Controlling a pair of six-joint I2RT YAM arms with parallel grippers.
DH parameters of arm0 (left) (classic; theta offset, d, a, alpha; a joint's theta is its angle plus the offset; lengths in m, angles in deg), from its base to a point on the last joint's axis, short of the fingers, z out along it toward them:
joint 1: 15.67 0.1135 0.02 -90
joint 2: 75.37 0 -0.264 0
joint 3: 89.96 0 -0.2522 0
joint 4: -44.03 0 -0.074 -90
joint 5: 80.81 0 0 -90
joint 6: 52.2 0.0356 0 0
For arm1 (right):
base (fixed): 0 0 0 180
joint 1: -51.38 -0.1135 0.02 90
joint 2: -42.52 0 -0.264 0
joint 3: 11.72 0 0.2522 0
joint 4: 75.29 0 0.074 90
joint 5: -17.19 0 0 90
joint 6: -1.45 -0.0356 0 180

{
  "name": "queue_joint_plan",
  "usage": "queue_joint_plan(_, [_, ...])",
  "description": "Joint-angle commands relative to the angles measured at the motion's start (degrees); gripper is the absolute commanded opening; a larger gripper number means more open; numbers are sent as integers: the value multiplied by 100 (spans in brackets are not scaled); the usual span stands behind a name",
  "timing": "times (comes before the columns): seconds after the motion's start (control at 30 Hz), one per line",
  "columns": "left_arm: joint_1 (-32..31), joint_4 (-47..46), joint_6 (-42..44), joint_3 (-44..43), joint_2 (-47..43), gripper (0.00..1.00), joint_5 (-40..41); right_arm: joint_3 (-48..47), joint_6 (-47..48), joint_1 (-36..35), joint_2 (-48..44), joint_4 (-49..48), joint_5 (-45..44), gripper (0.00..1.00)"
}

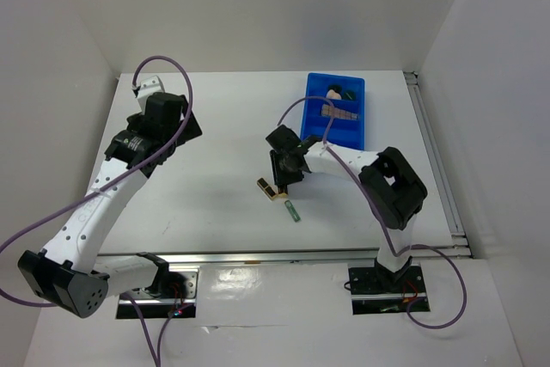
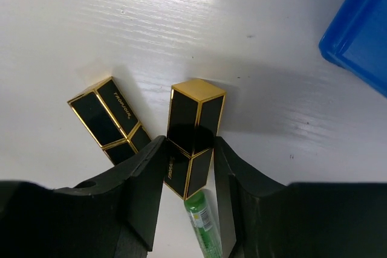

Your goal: Organize the makeup

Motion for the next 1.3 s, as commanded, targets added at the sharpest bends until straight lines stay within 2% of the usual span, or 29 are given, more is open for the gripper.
queue_joint_plan(0.0, [26,-208,75,-7,-14,99,-9,-146,1,-85,156,330,-658,44])
queue_joint_plan(0.1, [26,-208,75,-7,39,99,-9,-146,71,-85,104,138,-475,44])
queue_joint_plan(0.3, [26,-208,75,-60,39,99,-9,-252,229,-85,156,23,-255,52])
queue_joint_plan(0.43, [26,-208,75,-60,39,99,-9,-366,282,-85,288,23,-254,52])
queue_joint_plan(0.53, [26,-155,75,-60,39,99,-9,-366,282,-85,288,-39,-201,48])
queue_joint_plan(0.83, [26,-155,75,-60,39,99,-9,-796,457,-137,35,154,-254,14])
queue_joint_plan(0.97, [26,-155,75,-60,39,99,-9,-1244,748,-199,-300,154,-385,13])
queue_joint_plan(1.07, [26,-155,75,-113,39,99,-9,-1569,1090,-199,-441,154,-920,13])
queue_joint_plan(1.27, [26,-155,75,-113,39,99,-9,-1246,1890,451,-889,-354,-1756,12])
